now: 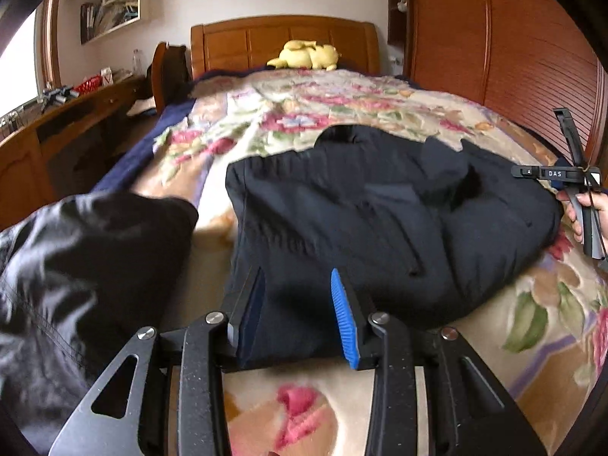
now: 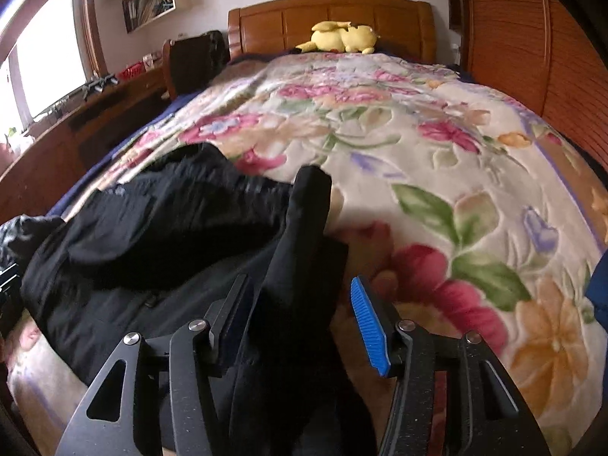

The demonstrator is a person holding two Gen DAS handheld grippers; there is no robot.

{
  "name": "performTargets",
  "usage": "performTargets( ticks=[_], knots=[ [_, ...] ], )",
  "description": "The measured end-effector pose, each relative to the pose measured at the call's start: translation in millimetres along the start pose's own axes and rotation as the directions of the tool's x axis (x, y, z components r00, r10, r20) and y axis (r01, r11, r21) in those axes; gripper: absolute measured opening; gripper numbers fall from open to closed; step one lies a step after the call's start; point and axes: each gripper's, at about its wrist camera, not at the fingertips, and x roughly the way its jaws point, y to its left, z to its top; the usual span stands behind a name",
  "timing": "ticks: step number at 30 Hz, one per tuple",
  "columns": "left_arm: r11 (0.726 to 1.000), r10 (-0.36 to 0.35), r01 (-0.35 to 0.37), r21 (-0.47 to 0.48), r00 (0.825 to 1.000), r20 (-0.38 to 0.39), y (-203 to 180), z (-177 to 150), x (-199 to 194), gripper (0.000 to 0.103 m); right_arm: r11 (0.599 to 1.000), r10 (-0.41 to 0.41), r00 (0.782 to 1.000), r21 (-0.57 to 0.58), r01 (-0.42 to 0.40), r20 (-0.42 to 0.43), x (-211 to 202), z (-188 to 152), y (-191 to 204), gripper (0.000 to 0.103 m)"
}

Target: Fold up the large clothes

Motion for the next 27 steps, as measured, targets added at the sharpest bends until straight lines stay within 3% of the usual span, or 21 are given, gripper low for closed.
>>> performTargets(
  ticks=[8,11,15,20,23,25,27],
  knots=[
    [1.000,-0.008,0.008,-0.026,1.000,0.008,5,-5,3,0.037,1.000,-0.004,0.992,-0.003,0.004,-0.124,46,2,-7,0.062],
    [0.998,-0.023,0.024,-0.059,1.000,0.021,9,-8,2,0.037,0.999,0.037,0.986,0.014,-0.035,-0.165,59,4,-10,0.062],
    [0.999,0.018,-0.017,-0.034,0.999,0.037,9,-8,-1,0.037,0.994,0.107,0.977,0.054,-0.099,-0.187,75,9,-21,0.062],
    [0.999,0.021,-0.019,-0.047,0.999,0.037,14,-9,0,0.037,0.987,0.156,0.966,0.060,-0.146,-0.207,81,12,-26,0.062],
    [0.998,0.022,-0.020,-0.054,0.999,0.030,17,-9,2,0.037,0.976,0.216,0.955,0.035,-0.213,-0.206,78,9,-23,0.031],
    [0.998,0.025,-0.023,-0.058,0.999,0.036,18,-9,1,0.037,0.981,0.176,0.968,-0.043,-0.187,-0.179,68,7,-14,0.013],
    [0.998,0.021,-0.019,-0.062,0.999,0.041,18,-8,-1,0.037,0.985,0.105,0.985,-0.120,-0.122,-0.139,57,4,-4,0.011]
  ],
)
